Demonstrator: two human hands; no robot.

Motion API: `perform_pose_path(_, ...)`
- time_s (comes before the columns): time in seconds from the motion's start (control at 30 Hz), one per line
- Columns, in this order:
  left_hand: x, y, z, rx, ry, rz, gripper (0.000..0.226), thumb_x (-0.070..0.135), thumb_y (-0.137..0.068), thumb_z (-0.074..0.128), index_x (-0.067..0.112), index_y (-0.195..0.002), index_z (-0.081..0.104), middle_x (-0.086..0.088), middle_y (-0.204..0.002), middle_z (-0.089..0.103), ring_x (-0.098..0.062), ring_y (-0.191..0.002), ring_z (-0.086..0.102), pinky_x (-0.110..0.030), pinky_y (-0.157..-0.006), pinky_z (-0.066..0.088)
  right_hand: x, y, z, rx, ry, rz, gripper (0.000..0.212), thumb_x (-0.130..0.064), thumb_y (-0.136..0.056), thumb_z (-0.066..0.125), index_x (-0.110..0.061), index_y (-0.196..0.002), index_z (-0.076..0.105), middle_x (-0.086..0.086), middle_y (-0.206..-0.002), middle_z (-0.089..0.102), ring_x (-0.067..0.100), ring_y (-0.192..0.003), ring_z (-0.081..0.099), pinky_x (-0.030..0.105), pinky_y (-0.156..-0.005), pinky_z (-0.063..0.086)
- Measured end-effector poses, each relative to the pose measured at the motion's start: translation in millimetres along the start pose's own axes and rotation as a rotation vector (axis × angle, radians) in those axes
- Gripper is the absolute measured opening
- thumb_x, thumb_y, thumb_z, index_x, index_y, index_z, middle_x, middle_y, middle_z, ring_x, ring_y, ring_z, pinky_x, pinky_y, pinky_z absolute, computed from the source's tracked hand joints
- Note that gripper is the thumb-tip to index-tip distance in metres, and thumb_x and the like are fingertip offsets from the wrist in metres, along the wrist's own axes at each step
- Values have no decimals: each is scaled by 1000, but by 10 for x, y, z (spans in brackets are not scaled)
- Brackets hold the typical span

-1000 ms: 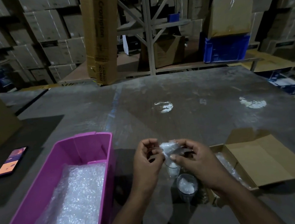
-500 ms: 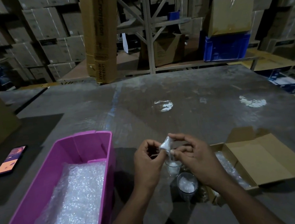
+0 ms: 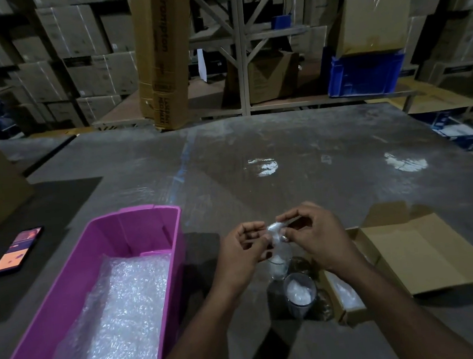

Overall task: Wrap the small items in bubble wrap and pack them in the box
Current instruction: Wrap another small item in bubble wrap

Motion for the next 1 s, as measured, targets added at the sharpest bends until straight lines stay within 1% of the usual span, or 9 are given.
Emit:
perform_pose_path(0.13,-137,-40,-115,112,-276,42,29,14,-85,80,23,-110,67,2,-102,73,-13,-96,71,-32,-86,60,136,-144,182,-165,376,-34,18,-10,-90,69,-26,-93,75,-12,-99,59,4,-85,62,23,-79,51)
perform_pose_path(0.27,-242,-38,-106,128,-317,81,40,17,-78,87,26,-110,65,4,-105,71,-11,-94,68,-25,-80,58,320,-158,484,-424,707,-75,28,-9,-91,57,-22,-106,76,-1,-110,64,18,-102,63,32,-89,51)
perform_pose_path(0.4,-370,-50,-138,138,-405,95,44,8,-76,85,30,-110,65,8,-107,71,-9,-96,68,-23,-78,58,431,-185,645,-531,870,-107,15,-12,-80,65,-22,-89,73,1,-97,66,21,-89,65,41,-80,56)
perform_pose_path(0.5,-449,-51,-126,85,-525,73,60,11,-71,85,34,-122,62,12,-114,67,-6,-101,66,-29,-82,60,374,-232,689,-564,902,-103,10,-9,-83,66,-17,-83,71,4,-87,69,22,-80,66,41,-78,58)
perform_pose_path(0.6,-506,-50,-71,8,-587,37,78,26,-63,86,37,-134,54,12,-121,61,-6,-105,64,-36,-87,60,336,-298,725,-622,925,-54,12,-9,-87,65,-13,-94,74,10,-96,72,29,-90,68,39,-82,56)
perform_pose_path(0.73,-530,-56,4,2,-663,81,81,20,-68,90,31,-138,52,13,-122,58,-4,-108,60,-29,-92,55,309,-291,788,-718,998,-98,19,-11,-91,63,-9,-106,74,14,-109,72,32,-101,67,36,-83,50)
perform_pose_path(0.9,-556,-85,25,30,-684,143,81,17,-66,90,30,-137,52,12,-122,61,-2,-111,59,-26,-93,52,305,-263,758,-815,948,-74,20,-7,-92,62,-5,-109,73,12,-111,70,25,-92,62,30,-72,40)
perform_pose_path(0.93,-566,-87,24,32,-676,151,80,17,-66,90,31,-136,52,12,-121,62,-2,-109,60,-22,-91,51,276,-265,736,-833,942,-65,22,-5,-90,64,-6,-109,73,12,-111,70,27,-94,63,32,-72,42)
perform_pose_path(1.0,-571,-86,15,47,-637,152,79,19,-64,90,38,-131,53,15,-116,64,0,-104,62,-19,-87,52,196,-293,653,-803,911,-50,27,-2,-87,65,-10,-110,74,10,-113,71,28,-101,65,35,-81,49)
Point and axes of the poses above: each hand's wrist, its own y-axis away from the middle knuckle, its own z-axis out of the palm, x = y × z, the point moved 5 cm from there along -y, towards the middle knuckle
